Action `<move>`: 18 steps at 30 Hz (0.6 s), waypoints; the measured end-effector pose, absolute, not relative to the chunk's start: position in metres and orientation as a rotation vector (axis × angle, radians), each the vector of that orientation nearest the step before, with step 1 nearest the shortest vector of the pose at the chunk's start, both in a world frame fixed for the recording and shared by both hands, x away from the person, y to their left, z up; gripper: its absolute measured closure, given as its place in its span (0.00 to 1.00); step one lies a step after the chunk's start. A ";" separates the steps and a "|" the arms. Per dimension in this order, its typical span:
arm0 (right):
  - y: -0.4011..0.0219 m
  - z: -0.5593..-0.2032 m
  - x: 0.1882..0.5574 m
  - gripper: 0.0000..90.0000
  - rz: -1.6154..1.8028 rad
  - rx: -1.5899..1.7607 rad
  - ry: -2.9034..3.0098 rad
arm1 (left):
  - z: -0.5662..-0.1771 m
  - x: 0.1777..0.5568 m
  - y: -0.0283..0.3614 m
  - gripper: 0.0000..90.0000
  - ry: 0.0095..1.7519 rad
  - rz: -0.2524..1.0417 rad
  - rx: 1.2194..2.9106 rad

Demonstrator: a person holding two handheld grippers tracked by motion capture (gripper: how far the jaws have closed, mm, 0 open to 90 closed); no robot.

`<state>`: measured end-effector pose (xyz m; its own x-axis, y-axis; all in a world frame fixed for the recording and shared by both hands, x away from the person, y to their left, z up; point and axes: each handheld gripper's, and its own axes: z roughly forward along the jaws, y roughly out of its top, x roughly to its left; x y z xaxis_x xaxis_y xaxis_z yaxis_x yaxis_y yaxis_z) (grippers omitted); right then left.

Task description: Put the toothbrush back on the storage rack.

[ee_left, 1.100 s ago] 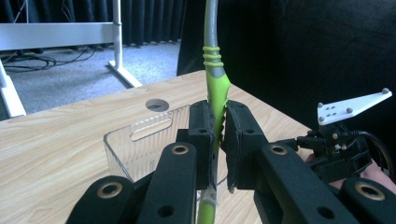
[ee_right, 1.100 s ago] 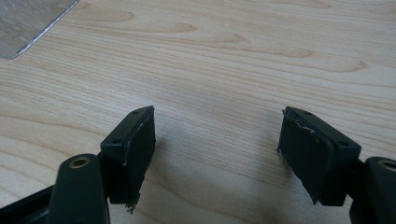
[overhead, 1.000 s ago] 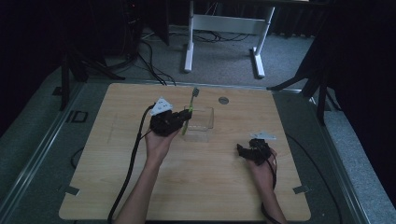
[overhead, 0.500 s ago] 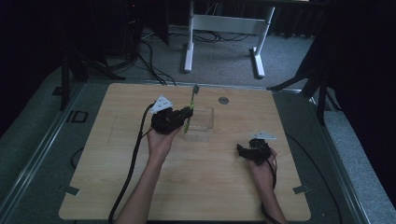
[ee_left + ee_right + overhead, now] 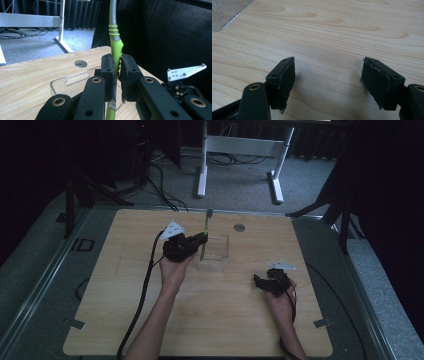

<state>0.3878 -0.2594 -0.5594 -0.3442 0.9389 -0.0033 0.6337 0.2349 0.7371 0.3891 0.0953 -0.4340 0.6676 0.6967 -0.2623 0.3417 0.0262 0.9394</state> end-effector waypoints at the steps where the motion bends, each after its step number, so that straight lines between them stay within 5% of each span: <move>1: -0.259 -0.559 0.388 0.30 0.905 1.439 2.064 | -0.434 0.390 0.095 0.91 0.882 0.337 1.575; 18: -0.260 -0.559 0.388 0.30 0.907 1.440 2.064 | -0.435 0.396 0.084 0.91 0.878 0.348 1.560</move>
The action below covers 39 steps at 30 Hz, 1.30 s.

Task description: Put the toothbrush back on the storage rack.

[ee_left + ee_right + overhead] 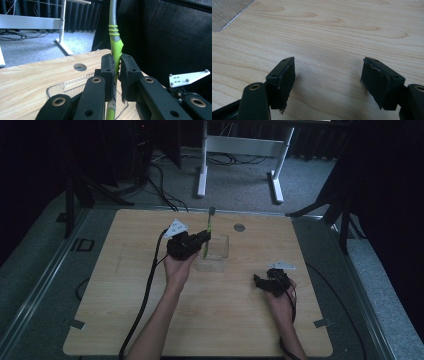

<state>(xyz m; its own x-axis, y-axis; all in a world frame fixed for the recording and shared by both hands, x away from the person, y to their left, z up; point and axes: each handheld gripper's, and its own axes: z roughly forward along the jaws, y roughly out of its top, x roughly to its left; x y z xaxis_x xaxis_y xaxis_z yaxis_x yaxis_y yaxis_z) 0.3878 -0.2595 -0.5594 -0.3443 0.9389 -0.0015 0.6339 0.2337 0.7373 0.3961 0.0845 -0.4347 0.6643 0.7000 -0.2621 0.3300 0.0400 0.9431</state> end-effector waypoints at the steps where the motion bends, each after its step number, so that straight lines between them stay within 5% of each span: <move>1: -0.260 -0.559 0.388 0.30 0.908 1.441 2.063 | -0.435 0.397 0.084 0.91 0.877 0.353 1.565; 39: -0.259 -0.559 0.388 0.30 0.905 1.442 2.064 | -0.461 0.421 0.078 0.91 0.940 0.397 1.633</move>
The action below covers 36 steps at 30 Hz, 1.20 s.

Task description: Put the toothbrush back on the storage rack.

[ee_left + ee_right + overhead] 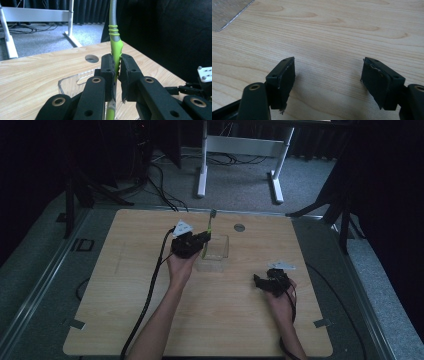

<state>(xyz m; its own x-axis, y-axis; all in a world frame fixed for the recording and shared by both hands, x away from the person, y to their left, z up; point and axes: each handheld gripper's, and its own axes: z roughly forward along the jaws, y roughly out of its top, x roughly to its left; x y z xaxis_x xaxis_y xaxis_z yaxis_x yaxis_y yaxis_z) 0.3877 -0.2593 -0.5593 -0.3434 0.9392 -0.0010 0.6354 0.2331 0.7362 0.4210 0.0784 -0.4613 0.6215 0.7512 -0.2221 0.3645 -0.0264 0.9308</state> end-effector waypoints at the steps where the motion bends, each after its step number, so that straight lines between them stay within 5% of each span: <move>1: -0.259 -0.559 0.388 0.30 0.905 1.442 2.064 | -0.463 0.422 0.078 0.91 0.944 0.399 1.638; 36: -0.259 -0.559 0.388 0.30 0.905 1.441 2.065 | -0.485 0.420 0.062 0.90 0.918 0.445 1.841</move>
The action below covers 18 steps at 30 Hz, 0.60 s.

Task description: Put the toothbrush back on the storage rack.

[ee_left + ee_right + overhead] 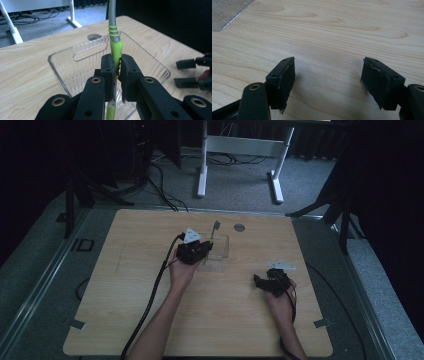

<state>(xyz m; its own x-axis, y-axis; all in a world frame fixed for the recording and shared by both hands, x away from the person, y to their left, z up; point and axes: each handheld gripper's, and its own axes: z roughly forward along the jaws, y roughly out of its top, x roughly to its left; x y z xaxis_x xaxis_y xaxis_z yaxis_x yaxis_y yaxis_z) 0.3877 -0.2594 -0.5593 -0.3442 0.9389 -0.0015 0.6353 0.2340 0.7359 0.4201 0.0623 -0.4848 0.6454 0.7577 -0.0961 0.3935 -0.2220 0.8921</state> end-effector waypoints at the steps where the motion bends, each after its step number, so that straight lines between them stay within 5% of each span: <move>1: -0.259 -0.559 0.388 0.30 0.905 1.442 2.065 | -0.485 0.420 0.061 0.90 0.915 0.448 1.853; 10: -0.259 -0.559 0.388 0.30 0.905 1.441 2.065 | -0.489 0.419 0.058 0.86 0.913 0.439 1.906; 13: -0.259 -0.559 0.388 0.30 0.905 1.441 2.065 | -0.488 0.418 0.060 0.70 0.910 0.426 1.896; 18: -0.259 -0.559 0.388 0.30 0.905 1.441 2.065 | -0.482 0.410 0.065 0.61 0.892 0.453 1.847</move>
<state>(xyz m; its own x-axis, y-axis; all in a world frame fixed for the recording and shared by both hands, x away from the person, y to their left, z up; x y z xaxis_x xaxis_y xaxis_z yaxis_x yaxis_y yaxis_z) 0.3877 -0.2594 -0.5593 -0.3445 0.9388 -0.0018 0.6350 0.2344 0.7361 0.4100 0.0645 -0.4820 0.6588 0.7479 -0.0812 0.3757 -0.2336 0.8968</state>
